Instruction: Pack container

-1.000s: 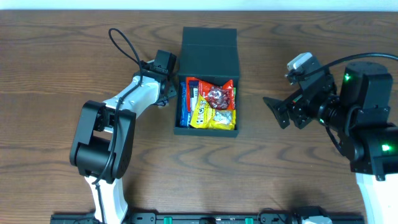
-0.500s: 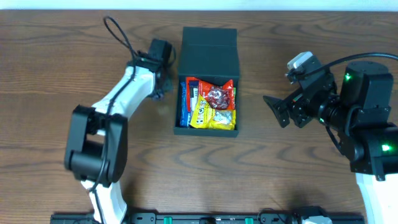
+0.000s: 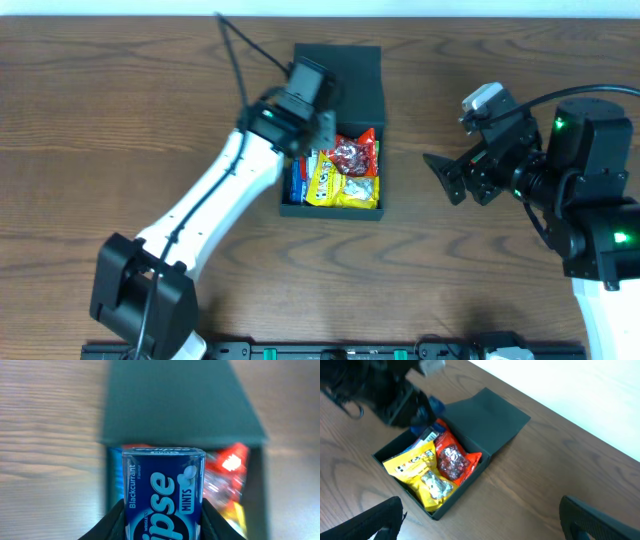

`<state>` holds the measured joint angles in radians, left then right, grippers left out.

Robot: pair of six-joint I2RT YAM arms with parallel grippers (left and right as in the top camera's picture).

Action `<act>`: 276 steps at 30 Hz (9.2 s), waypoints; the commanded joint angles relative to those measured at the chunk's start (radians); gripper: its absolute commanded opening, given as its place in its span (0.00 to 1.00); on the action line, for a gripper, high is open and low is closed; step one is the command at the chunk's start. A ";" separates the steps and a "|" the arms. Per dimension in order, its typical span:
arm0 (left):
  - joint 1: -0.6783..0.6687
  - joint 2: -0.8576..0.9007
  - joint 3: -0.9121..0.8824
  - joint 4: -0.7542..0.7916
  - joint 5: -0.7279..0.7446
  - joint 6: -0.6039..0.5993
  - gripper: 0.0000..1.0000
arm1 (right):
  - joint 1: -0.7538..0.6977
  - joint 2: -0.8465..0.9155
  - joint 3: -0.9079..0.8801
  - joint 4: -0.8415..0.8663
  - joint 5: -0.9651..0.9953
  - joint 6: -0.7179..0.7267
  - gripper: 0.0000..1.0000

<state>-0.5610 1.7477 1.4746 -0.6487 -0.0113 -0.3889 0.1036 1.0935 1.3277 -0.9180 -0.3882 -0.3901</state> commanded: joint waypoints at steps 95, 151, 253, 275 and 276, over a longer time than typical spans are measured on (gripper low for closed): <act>0.455 0.583 0.277 0.256 0.702 -0.214 0.06 | 0.000 1.069 0.013 0.905 -0.175 0.999 0.02; 0.097 0.142 0.128 -0.405 0.436 0.411 0.06 | -0.017 0.405 0.004 0.021 -0.187 0.343 0.02; 0.518 -1.743 -0.942 -0.228 -0.138 0.208 0.95 | 0.513 -0.604 -0.736 0.083 0.160 0.867 0.99; 0.517 -1.743 -1.338 0.160 -0.129 0.209 0.95 | 0.513 -0.604 -0.736 0.083 0.159 0.867 0.99; 0.517 -1.743 -1.338 0.160 -0.129 0.209 0.95 | 0.513 -0.604 -0.736 0.083 0.160 0.867 0.99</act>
<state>-0.0483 0.0105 0.1555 -0.4900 -0.1349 -0.1688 0.6018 0.4904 0.5831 -0.8341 -0.2317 0.4885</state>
